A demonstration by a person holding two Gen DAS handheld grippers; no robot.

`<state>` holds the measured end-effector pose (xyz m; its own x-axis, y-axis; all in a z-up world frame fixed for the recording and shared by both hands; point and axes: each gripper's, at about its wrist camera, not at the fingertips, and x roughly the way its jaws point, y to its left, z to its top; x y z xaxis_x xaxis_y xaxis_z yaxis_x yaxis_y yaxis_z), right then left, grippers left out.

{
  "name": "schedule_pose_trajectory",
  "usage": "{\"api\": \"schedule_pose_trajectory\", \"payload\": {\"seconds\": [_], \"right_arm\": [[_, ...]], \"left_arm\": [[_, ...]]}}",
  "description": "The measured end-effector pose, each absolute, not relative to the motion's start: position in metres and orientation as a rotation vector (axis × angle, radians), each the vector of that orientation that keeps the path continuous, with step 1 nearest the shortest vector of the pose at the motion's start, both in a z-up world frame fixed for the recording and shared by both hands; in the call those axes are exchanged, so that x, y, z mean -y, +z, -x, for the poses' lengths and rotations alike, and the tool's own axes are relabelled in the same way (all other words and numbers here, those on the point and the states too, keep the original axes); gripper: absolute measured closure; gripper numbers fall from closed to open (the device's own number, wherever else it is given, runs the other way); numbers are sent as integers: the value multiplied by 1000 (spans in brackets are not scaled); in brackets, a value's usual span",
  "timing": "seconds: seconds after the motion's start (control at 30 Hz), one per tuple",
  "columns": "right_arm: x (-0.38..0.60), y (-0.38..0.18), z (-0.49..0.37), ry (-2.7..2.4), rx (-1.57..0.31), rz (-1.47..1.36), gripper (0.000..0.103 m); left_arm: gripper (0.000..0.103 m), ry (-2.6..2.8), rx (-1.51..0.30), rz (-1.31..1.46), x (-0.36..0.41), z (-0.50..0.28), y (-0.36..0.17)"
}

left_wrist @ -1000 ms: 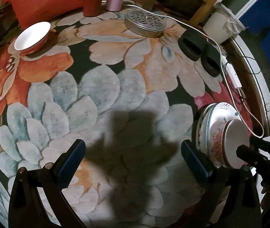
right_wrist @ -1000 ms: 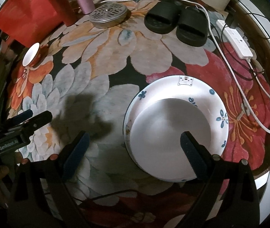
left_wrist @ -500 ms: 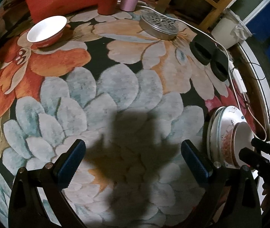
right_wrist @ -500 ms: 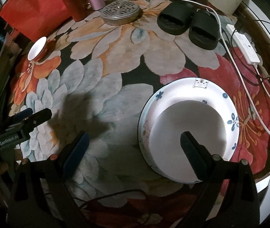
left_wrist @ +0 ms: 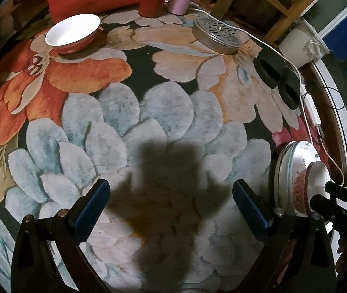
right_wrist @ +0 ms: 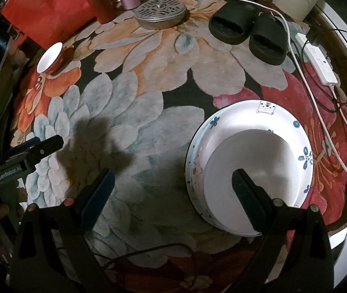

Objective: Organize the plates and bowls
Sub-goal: 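Withdraw the right tool from the stacked bowls, then move the right tool to the last white bowl and grasp its rim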

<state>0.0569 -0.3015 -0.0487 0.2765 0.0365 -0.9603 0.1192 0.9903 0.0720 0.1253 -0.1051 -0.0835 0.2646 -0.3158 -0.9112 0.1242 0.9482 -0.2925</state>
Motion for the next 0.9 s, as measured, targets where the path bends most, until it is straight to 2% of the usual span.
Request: {"api": "schedule_pose_trajectory", "payload": {"seconds": [0.9], "right_arm": [[233, -64, -82, 60, -1318, -35, 6]], "left_arm": [[2, -194, -1258, 252, 24, -132, -100]]}}
